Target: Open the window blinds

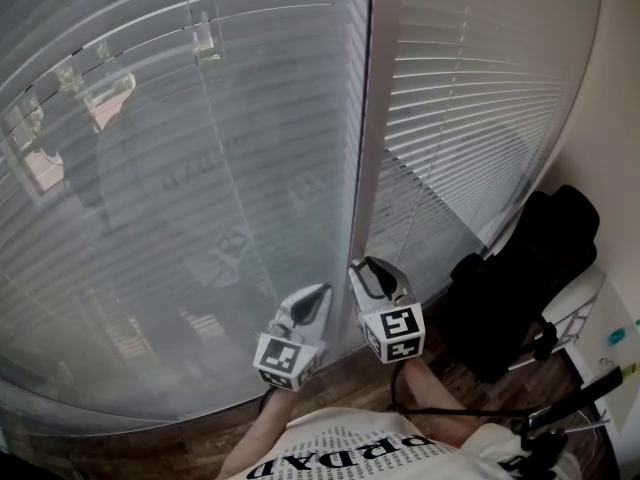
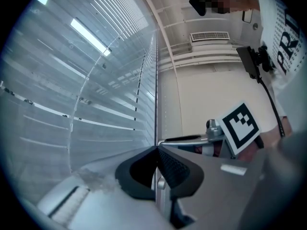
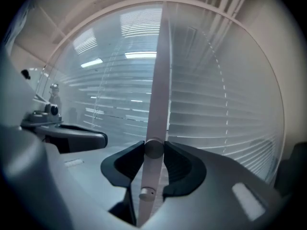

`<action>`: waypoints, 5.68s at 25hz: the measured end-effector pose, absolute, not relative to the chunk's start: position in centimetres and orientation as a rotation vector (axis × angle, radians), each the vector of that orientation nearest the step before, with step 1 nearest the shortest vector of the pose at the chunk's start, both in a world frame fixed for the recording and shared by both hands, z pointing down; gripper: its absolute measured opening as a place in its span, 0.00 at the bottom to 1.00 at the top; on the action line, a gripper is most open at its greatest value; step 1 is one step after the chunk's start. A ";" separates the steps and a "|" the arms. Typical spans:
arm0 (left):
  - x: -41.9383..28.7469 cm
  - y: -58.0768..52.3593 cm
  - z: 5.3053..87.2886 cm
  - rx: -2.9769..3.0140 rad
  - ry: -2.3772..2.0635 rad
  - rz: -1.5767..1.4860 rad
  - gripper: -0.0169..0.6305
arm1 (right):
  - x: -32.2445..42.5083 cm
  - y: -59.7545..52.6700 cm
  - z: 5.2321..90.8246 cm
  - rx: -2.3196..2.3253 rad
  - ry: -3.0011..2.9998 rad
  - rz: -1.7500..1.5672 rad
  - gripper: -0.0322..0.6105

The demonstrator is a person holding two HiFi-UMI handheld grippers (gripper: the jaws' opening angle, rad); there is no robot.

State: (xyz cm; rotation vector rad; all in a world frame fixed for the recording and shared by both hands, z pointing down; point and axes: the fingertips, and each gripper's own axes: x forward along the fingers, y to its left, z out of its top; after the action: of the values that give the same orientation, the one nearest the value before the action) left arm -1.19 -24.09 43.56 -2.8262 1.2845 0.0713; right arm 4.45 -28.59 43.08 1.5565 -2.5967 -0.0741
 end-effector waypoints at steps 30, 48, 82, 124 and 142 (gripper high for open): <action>-0.7 -24.3 43.6 -2.845 1.282 0.077 0.01 | 3.9 -28.7 42.7 1.528 -2.536 -0.293 0.26; -1.3 -23.9 43.7 -2.844 1.276 0.077 0.01 | 4.7 -29.2 43.0 1.671 -2.749 0.208 0.26; -1.8 -23.1 44.6 -2.843 1.292 0.071 0.02 | 4.0 -28.9 43.2 1.529 -2.526 -0.253 0.26; -2.0 -22.1 43.1 -2.843 1.293 0.090 0.01 | 3.5 -28.7 43.0 1.382 -2.270 -0.537 0.26; -2.3 -22.0 43.7 -2.848 1.303 0.078 0.01 | 4.4 -28.9 43.0 1.538 -2.574 -0.114 0.26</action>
State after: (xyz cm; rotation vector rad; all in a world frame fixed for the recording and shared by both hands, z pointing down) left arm -2.28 -22.02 43.68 -2.8484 1.3032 0.0779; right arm 4.42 -28.93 42.98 1.5377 -2.5738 -0.1144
